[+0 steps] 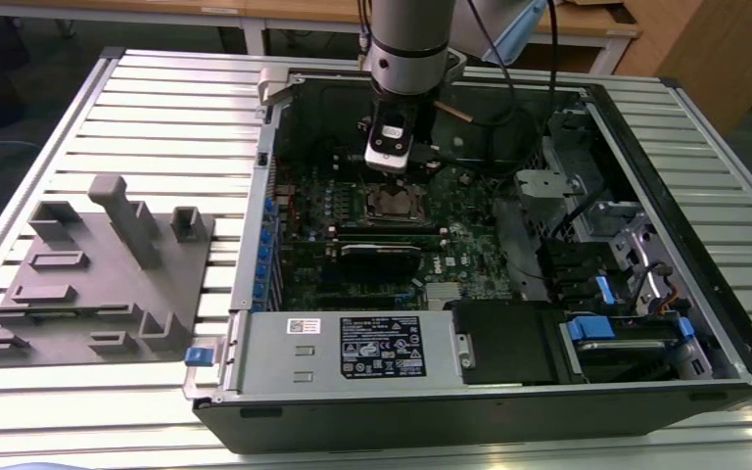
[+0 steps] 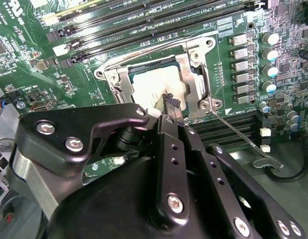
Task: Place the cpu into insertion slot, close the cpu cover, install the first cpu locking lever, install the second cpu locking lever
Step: 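Close the cpu cover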
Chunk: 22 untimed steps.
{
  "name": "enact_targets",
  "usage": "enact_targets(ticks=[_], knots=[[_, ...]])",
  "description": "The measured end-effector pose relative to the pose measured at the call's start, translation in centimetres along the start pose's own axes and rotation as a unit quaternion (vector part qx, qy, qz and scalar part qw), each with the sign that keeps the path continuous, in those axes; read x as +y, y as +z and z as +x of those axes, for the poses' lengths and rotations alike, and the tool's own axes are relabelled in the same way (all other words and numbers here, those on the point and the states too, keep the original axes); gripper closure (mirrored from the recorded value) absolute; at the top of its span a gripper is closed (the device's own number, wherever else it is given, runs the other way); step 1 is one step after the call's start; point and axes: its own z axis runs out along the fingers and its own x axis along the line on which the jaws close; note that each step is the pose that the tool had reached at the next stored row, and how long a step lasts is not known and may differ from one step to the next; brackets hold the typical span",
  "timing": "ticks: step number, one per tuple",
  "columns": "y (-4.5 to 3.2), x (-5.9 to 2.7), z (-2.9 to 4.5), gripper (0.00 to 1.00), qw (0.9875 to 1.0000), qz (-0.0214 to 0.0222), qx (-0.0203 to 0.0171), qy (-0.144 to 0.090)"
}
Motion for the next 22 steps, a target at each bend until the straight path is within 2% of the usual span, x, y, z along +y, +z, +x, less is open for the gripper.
enact_targets(ticks=[5,10,16,22], knots=[[0.00,0.00,0.00,0.89,1.0000,-0.0001,0.0002,-0.003],[0.00,0.00,0.00,0.89,0.9997,-0.0006,0.0015,-0.026],[0.01,0.00,0.00,0.89,0.9979,-0.0014,0.0038,-0.065],[0.01,0.00,0.00,0.89,0.9976,-0.0015,0.0041,-0.069]])
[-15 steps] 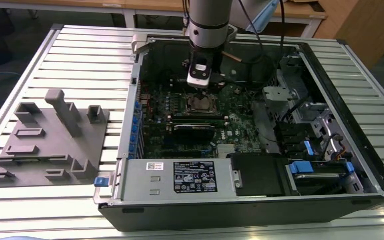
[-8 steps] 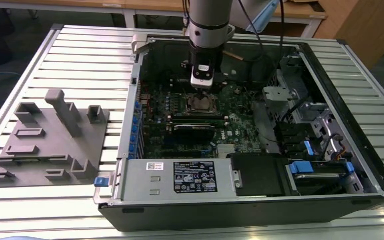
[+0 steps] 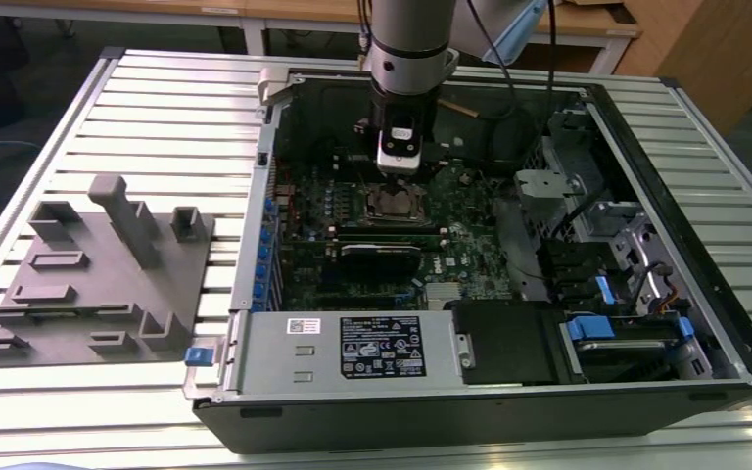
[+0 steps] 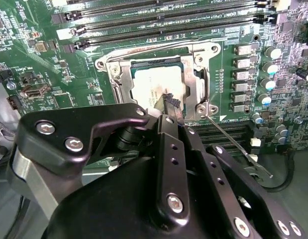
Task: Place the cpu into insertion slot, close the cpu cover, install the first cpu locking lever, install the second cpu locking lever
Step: 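Close the cpu cover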
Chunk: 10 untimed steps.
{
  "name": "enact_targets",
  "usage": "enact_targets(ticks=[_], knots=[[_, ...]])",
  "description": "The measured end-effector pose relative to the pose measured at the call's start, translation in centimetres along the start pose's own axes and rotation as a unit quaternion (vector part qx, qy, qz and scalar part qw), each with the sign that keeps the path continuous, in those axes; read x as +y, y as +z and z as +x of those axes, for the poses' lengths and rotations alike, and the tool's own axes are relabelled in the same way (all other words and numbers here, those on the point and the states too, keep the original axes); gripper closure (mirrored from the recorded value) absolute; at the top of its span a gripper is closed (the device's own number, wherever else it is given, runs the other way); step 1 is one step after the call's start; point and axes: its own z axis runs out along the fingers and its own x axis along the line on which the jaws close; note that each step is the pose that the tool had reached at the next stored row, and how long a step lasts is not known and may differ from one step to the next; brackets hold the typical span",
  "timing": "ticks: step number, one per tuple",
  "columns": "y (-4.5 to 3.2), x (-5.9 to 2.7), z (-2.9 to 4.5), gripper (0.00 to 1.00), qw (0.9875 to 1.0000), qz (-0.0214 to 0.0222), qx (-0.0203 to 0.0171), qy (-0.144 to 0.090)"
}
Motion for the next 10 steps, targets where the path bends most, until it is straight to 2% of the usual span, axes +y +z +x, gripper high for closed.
enact_targets(ticks=[7,10], knots=[[0.00,0.00,0.00,0.89,1.0000,0.0000,0.0000,-0.001],[0.00,0.00,0.00,0.89,0.9999,-0.0002,0.0007,-0.012]])
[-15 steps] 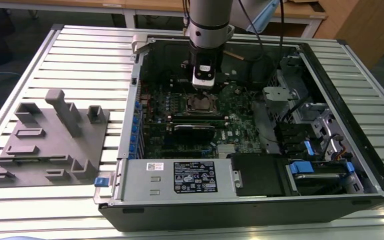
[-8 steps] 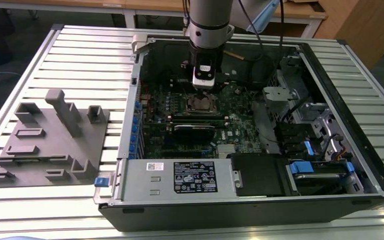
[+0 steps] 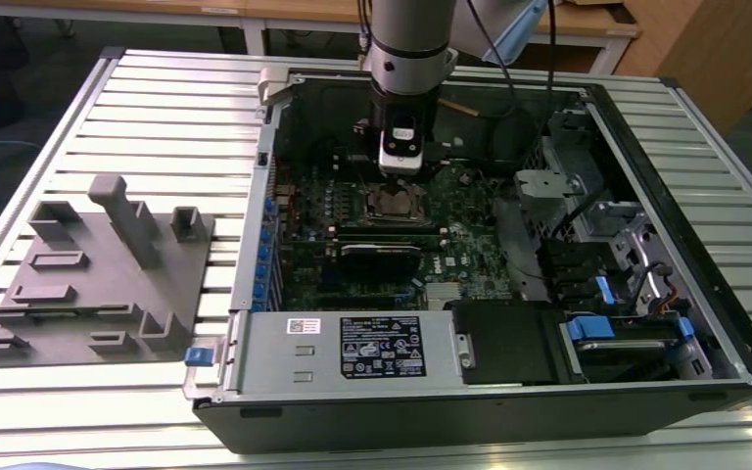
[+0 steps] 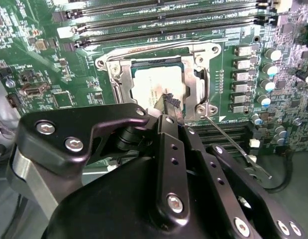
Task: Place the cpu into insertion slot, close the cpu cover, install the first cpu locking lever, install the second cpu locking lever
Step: 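Close the cpu cover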
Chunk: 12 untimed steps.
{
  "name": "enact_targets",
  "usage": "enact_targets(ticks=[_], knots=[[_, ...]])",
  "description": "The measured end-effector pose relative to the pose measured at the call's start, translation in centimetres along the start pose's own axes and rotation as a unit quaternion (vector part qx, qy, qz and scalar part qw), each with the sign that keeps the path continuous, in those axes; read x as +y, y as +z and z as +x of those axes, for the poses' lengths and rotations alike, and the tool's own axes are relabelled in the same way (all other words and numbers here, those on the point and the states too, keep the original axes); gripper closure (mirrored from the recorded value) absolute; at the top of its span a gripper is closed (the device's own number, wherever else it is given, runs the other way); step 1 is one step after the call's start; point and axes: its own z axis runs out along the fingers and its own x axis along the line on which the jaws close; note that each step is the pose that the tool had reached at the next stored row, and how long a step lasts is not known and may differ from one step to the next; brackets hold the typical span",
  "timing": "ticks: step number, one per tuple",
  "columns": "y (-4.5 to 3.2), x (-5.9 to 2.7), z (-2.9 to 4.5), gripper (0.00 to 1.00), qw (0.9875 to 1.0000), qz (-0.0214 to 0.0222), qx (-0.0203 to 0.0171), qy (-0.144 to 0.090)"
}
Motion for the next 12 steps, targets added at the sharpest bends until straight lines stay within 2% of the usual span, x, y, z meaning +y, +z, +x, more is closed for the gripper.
enact_targets(ticks=[5,12], knots=[[0.01,0.00,0.00,0.89,0.9993,-0.0008,0.0021,-0.037],[0.01,0.00,0.00,0.89,0.9992,-0.0008,0.0023,-0.039]])
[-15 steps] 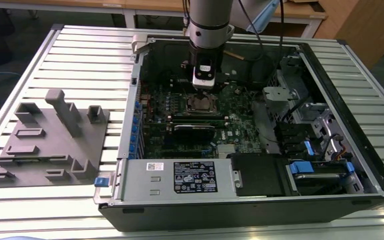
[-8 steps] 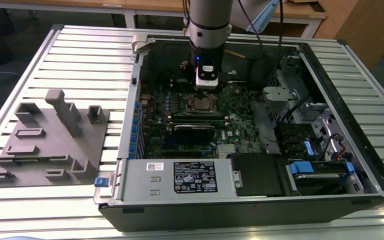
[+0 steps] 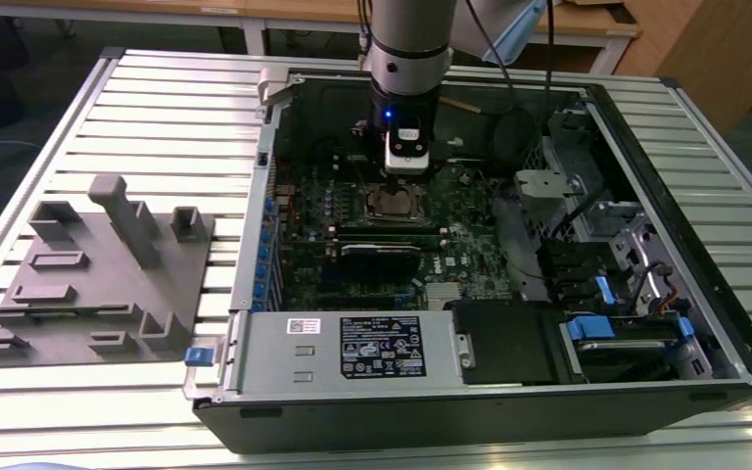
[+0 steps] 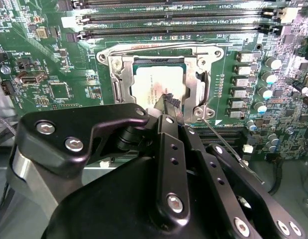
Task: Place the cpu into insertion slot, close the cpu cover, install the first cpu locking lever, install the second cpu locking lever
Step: 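Close the cpu cover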
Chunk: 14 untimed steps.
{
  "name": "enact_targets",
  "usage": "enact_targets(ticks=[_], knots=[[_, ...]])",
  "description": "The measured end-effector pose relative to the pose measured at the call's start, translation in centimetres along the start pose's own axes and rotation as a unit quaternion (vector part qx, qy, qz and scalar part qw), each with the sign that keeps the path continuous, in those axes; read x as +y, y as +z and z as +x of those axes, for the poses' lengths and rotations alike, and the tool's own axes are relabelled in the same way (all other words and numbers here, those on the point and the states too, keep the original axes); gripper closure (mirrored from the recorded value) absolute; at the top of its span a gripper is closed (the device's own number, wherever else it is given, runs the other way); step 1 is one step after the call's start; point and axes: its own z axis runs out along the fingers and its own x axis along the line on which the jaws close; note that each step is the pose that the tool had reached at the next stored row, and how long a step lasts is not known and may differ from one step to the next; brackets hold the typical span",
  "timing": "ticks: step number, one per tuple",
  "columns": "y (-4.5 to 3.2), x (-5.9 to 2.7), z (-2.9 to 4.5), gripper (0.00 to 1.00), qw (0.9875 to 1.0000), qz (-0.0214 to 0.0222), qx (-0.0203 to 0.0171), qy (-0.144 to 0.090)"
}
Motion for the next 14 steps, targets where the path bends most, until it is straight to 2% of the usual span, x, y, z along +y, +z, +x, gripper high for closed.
enact_targets(ticks=[9,14], knots=[[0.00,0.00,0.00,0.89,1.0000,0.0000,0.0001,-0.002],[0.02,0.00,0.00,0.89,0.9992,-0.0009,0.0023,-0.039]])
